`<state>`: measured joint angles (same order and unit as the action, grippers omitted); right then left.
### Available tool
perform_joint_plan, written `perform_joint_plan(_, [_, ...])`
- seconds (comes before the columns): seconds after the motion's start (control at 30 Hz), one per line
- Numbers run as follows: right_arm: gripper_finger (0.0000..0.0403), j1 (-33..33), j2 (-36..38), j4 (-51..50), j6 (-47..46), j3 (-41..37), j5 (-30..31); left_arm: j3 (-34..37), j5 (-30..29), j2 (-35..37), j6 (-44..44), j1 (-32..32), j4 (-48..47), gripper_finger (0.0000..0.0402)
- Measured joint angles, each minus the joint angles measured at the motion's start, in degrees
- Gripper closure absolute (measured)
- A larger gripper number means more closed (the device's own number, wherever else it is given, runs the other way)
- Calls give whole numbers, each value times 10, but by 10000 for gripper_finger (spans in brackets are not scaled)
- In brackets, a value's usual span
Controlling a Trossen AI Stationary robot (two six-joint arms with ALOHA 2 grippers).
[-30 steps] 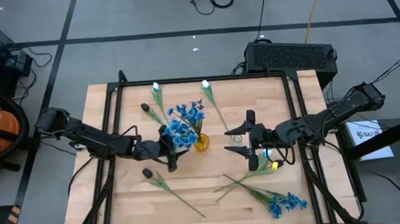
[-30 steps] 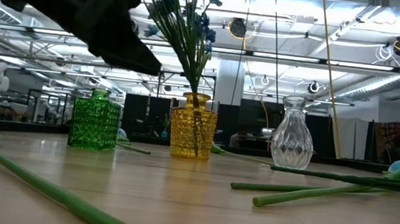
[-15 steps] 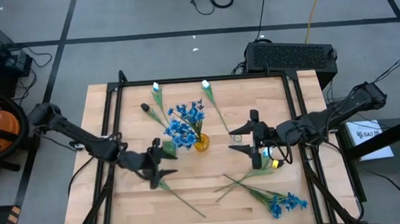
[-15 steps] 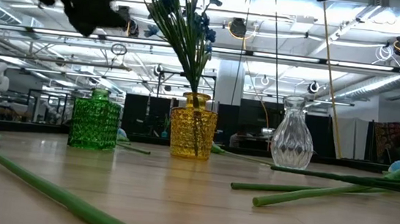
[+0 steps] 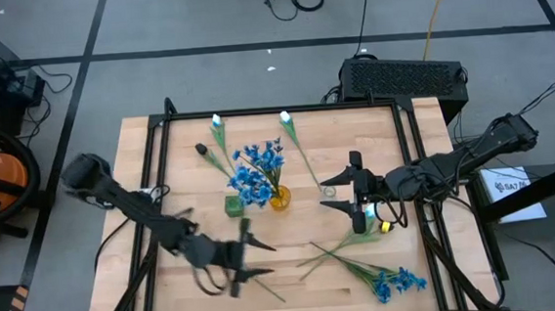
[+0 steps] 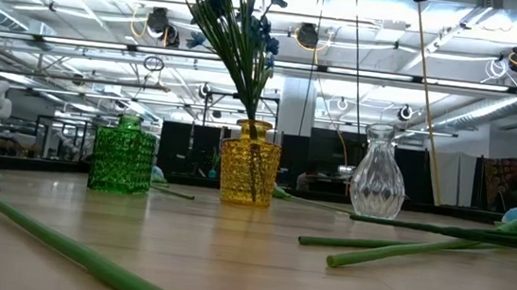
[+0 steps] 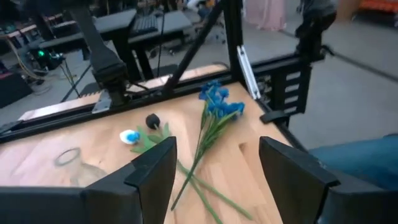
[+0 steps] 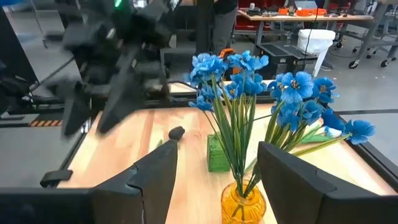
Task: Sort flowers into vase by color
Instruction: Put the blue flowers into the yellow vase
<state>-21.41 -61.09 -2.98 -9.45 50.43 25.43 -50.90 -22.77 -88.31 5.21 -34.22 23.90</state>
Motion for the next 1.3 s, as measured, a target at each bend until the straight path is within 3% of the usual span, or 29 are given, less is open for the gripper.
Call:
perform_joint_plan(0.23, [188,-1,44,-68,-31,0,-1,-125,29,-165,48,30,-6,167])
perform_joint_plan(0.57, [188,-1,96,-164,-92,0,0,-248,110,-309,41,97,-8,167])
perform_joint_plan(0.8, [188,-1,96,-185,-98,0,-3,-276,126,-345,-12,137,-106,167])
perform_joint_plan(0.97, [188,-1,96,-192,-98,0,-3,-276,105,-344,-38,151,-171,167])
perform_joint_plan(1.3, [188,-1,95,-192,-96,0,-3,-276,79,-372,-49,147,-162,167])
